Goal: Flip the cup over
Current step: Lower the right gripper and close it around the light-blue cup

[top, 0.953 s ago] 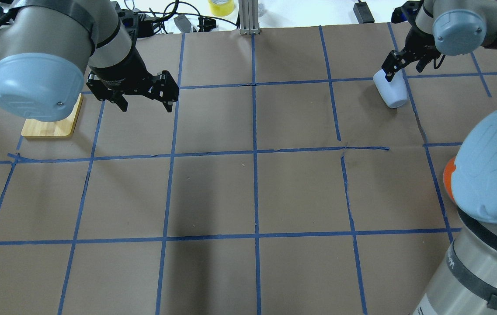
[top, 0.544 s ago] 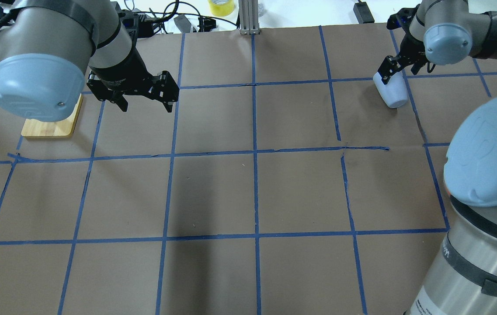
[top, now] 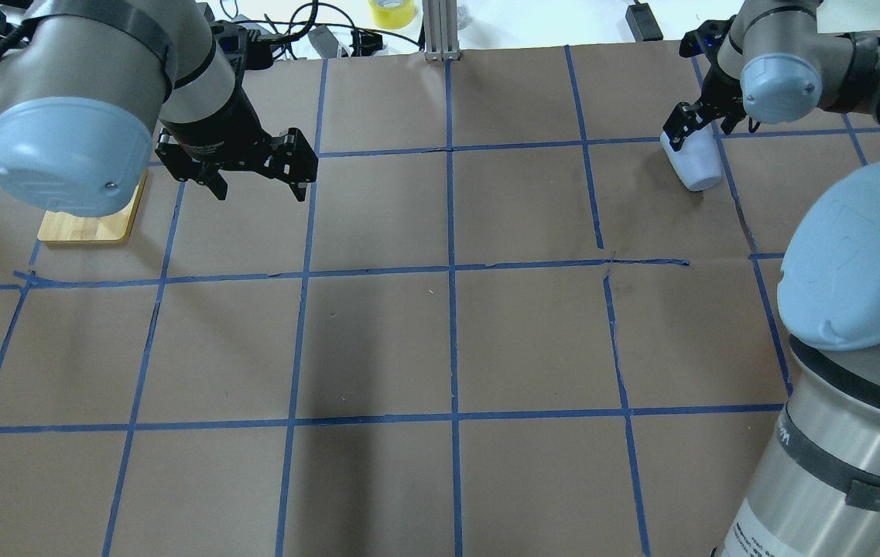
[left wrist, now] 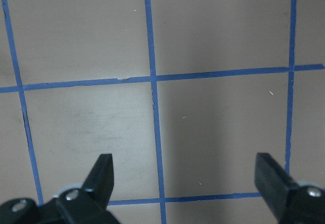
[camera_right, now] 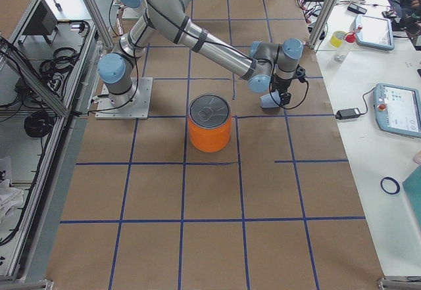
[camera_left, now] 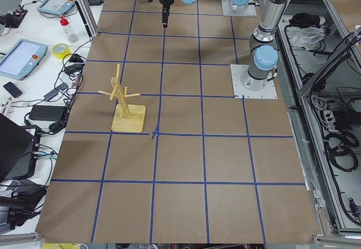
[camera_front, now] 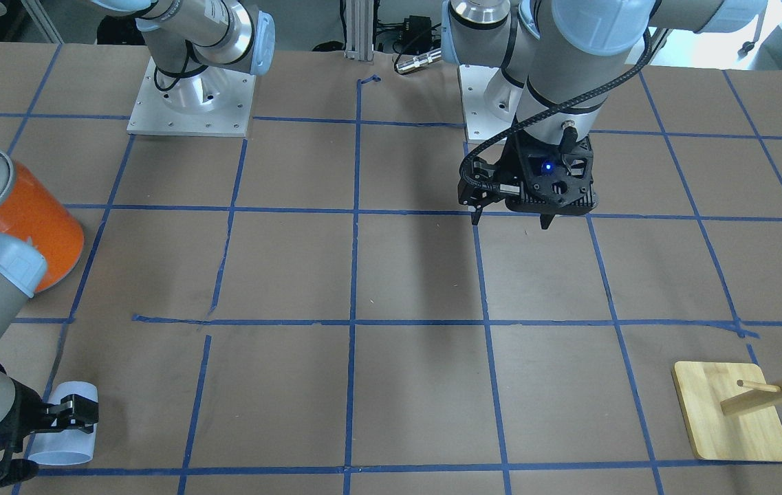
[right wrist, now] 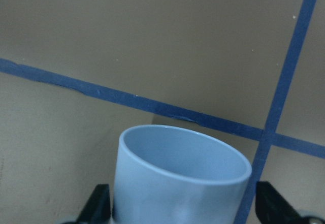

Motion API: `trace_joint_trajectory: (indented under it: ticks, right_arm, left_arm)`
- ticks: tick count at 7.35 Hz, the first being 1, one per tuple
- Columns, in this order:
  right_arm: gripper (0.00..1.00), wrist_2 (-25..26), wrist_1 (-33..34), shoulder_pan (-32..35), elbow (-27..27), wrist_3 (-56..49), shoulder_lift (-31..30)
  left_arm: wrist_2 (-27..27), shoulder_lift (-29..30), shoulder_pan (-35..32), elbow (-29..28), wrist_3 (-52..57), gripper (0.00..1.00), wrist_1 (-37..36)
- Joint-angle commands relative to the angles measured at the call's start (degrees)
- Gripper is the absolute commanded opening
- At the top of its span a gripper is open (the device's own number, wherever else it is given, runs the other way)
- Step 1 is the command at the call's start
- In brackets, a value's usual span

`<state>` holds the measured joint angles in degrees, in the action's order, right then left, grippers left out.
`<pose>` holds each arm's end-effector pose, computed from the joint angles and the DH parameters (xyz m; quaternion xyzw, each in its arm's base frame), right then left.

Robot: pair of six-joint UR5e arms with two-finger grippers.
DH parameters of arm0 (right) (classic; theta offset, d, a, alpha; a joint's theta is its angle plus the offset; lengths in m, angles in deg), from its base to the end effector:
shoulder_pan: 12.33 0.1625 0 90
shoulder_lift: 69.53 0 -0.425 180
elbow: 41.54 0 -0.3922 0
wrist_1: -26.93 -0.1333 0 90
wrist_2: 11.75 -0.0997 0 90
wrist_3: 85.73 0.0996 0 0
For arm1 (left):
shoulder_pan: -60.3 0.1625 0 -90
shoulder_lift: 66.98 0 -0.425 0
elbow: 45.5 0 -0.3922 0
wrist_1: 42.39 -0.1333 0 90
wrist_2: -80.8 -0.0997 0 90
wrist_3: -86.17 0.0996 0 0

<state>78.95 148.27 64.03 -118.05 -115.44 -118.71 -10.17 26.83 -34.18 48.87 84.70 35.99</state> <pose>-0.0444 -0.7431 0.2117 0.1395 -0.9896 0.0303 0.0186 -0.1720 -0.5101 0.4373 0.0260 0.9992 -0.0304 0.0069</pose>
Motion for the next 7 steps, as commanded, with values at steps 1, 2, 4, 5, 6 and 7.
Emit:
trace_joint_trajectory:
  ticks: [1,2,4,5,6,7]
  right_arm:
    - [1.00,-0.17,0.48,0.02,-0.04,0.00,0.84]
    - [1.00,-0.17,0.48,0.02,-0.04,0.00,1.45]
    - [1.00,-0.17,0.48,0.02,-0.04,0.27,1.72]
    - [0.94,-0.26,1.17,0.02,-0.04,0.27,1.80]
    - [0.81,-0.35,1.70,0.02,-0.13,0.44,1.89]
    - [0.69,-0.35,1.79,0.02,-0.13,0.88,2.07]
  left_arm:
    - [0.00,-0.03,0.00,0.46,-0.02,1.00,-0.51]
    - [0.00,-0.03,0.00,0.46,-0.02,1.00,-0.51]
    - [0.00,-0.03,0.00,0.54,-0.02,1.00,-0.51]
    - [0.00,-0.03,0.00,0.54,-0.02,1.00,-0.42]
    - [0.00,-0.03,0.00,0.54,-0.02,1.00,-0.42]
    - [0.00,-0.03,0.00,0.54,-0.02,1.00,-0.42]
